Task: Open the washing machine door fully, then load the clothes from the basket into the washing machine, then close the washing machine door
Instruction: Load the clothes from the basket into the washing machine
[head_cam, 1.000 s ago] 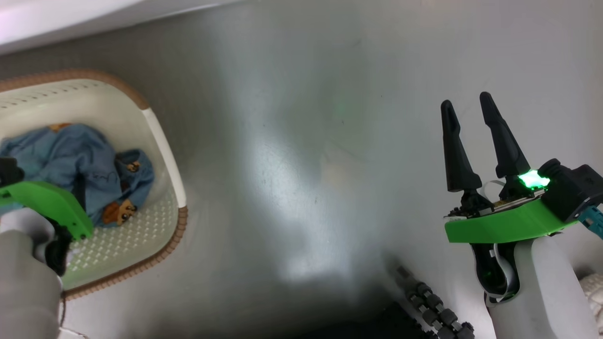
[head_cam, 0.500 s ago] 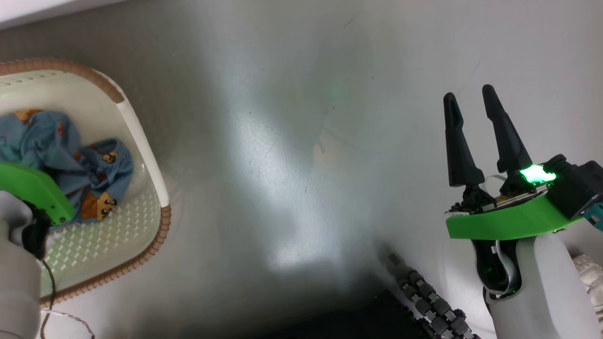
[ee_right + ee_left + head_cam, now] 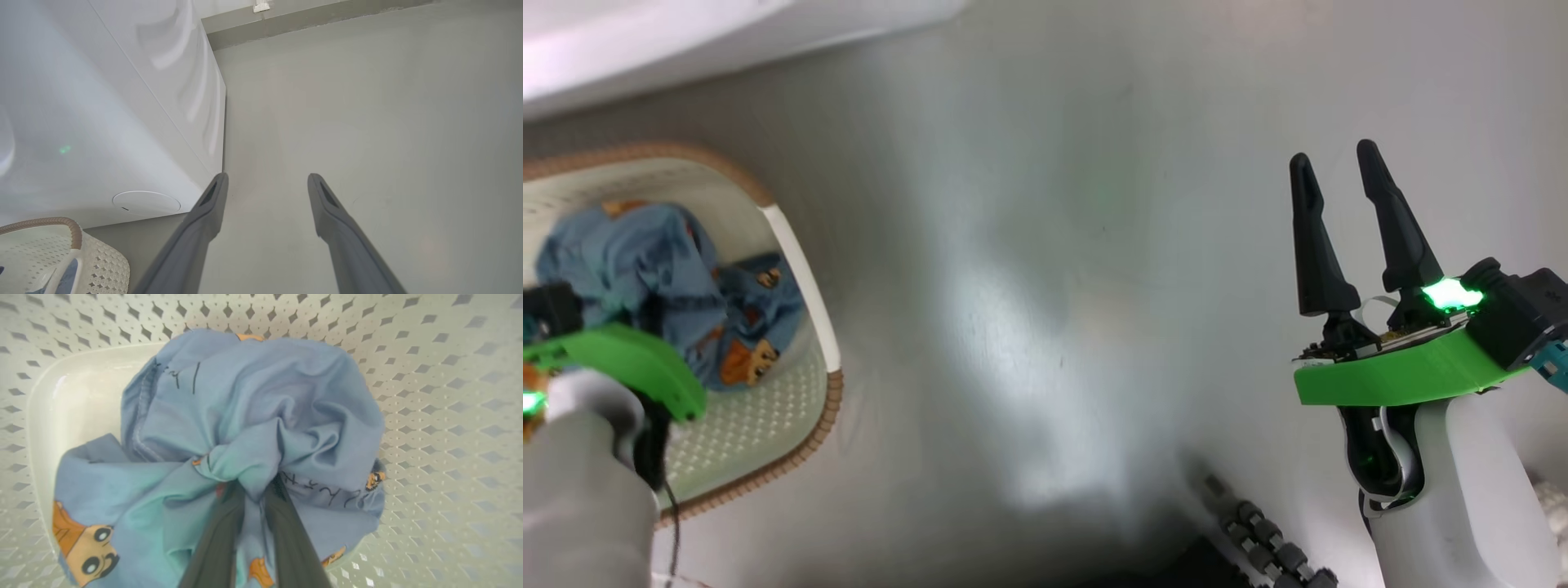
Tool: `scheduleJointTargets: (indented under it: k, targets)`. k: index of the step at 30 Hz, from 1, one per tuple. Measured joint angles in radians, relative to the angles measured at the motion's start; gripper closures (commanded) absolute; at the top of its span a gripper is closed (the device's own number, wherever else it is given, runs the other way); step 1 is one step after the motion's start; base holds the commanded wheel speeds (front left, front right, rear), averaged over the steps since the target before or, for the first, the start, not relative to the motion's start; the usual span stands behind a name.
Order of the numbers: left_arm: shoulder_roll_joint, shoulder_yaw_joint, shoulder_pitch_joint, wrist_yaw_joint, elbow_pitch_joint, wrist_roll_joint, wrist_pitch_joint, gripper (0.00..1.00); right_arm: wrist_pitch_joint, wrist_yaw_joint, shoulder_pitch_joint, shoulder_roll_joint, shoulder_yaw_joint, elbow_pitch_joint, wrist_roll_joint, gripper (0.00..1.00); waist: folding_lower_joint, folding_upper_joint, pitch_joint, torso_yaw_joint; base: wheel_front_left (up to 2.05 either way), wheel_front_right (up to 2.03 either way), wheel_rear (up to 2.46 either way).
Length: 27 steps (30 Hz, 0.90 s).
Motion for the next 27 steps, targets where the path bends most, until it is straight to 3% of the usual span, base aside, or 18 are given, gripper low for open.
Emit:
scheduleJointTargets:
  k: [6,13,27]
  targets:
    - [-0.034,-0.021,0.069,0.0,-0.022,-0.01,-0.1,1.0,0.0,0.0,0.002,0.0,-0.005,0.018,-0.019,0.0,0.0,0.0,-0.084,0.015,0.0,0.0,0.0]
    - [-0.067,-0.023,0.144,0.0,-0.09,-0.027,-0.129,1.0,0.0,0.0,0.014,0.0,-0.014,0.048,-0.048,0.0,0.0,0.0,-0.176,0.038,0.0,0.0,0.0]
    - [-0.11,0.052,0.406,0.004,-0.46,0.03,-0.129,1.0,0.0,0.0,0.09,-0.001,-0.027,0.088,-0.077,0.0,0.0,0.0,-0.396,0.112,0.0,0.0,0.0]
